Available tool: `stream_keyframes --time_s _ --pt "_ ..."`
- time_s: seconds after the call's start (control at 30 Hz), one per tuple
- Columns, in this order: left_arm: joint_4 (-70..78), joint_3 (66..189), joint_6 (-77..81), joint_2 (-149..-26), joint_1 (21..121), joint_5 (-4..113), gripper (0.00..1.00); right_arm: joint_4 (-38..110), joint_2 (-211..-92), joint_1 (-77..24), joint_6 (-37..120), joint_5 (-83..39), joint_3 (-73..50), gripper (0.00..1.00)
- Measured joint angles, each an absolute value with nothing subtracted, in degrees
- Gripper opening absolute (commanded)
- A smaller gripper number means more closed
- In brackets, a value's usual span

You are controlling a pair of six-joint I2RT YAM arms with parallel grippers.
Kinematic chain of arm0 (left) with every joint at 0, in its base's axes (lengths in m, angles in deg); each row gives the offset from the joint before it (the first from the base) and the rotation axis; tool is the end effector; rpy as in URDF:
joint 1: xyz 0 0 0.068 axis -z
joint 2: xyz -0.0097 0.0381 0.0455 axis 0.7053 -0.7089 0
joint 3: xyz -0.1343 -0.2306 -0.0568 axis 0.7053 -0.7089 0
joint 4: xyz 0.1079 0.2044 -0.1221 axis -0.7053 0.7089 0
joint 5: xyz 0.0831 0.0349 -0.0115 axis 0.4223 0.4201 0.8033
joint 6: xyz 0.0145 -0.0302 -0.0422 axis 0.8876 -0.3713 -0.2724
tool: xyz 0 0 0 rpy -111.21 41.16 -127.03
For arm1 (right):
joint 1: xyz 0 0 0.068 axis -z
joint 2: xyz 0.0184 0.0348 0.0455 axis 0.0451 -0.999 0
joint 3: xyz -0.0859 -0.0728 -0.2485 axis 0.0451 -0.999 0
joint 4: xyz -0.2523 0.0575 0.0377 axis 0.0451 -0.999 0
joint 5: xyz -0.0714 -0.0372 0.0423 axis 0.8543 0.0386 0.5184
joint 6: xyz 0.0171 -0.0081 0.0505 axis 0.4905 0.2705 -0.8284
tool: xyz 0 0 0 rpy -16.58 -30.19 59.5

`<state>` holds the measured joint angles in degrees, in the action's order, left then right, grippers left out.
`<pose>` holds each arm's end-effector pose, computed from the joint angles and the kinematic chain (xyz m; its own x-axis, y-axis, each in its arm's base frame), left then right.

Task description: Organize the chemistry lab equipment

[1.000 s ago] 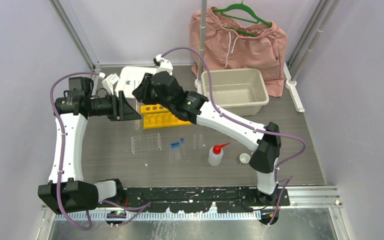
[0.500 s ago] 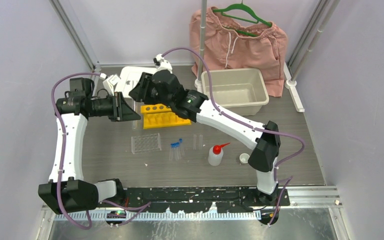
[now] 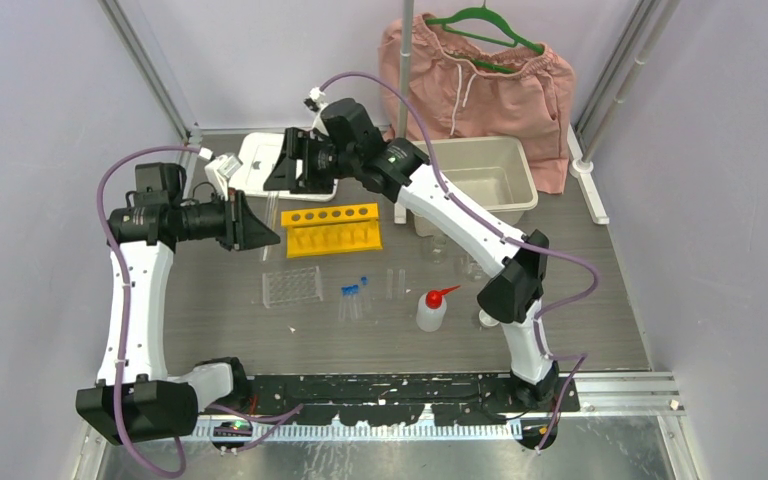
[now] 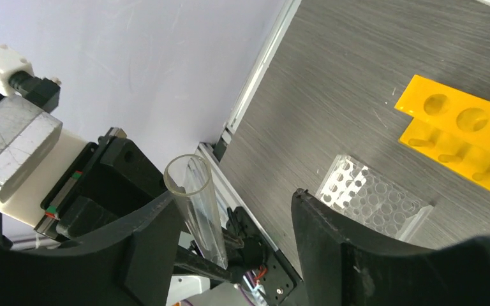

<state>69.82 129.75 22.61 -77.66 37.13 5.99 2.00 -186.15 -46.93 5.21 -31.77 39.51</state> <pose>0.1981 -0.0031 0.3765 -0.7289 -0.0108 -0.6845 0.5334 0.6179 -0.5777 0.2928 0.3593 0.4138 -0.8067 0.0606 -0.5879 -0.4828 0.5063 0.7145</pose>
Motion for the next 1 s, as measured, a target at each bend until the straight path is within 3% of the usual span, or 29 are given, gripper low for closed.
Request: stream_keyframes --time_s 0.2,0.6,0.67,0.73,0.8,0.9,0.93,1.0 --pt "70.15 129.56 24.07 -77.66 37.26 6.38 0.0 -0.88 -188.4 -46.95 6.63 -34.9 43.18 0.45" --pt "70.06 128.79 24.47 -77.66 37.34 6.69 0.0 -2.74 -190.92 -46.95 7.33 -38.02 47.51 0.41" --pt "70.02 128.66 24.47 -77.66 37.34 6.69 0.0 -2.83 -191.7 -46.95 7.37 -38.48 48.18 0.36" --pt "70.08 128.53 24.42 -77.66 37.34 6.97 0.03 -2.89 -192.29 -46.95 7.41 -38.98 48.4 0.25" --pt "70.0 128.11 24.4 -77.66 37.34 7.45 0.25 -2.98 -192.64 -46.95 7.09 -39.49 48.66 0.16" --pt "69.76 127.96 24.03 -77.66 37.52 8.02 0.94 -4.03 -192.95 -46.95 7.85 -39.07 49.84 0.08" --pt "69.56 127.98 23.85 -77.66 37.56 8.76 0.99 -5.32 -193.04 -47.02 8.59 -38.52 50.61 0.08" --pt "69.47 127.98 22.5 -77.92 37.56 10.77 1.0 -7.79 -193.06 -47.04 10.67 -36.45 52.16 0.08"
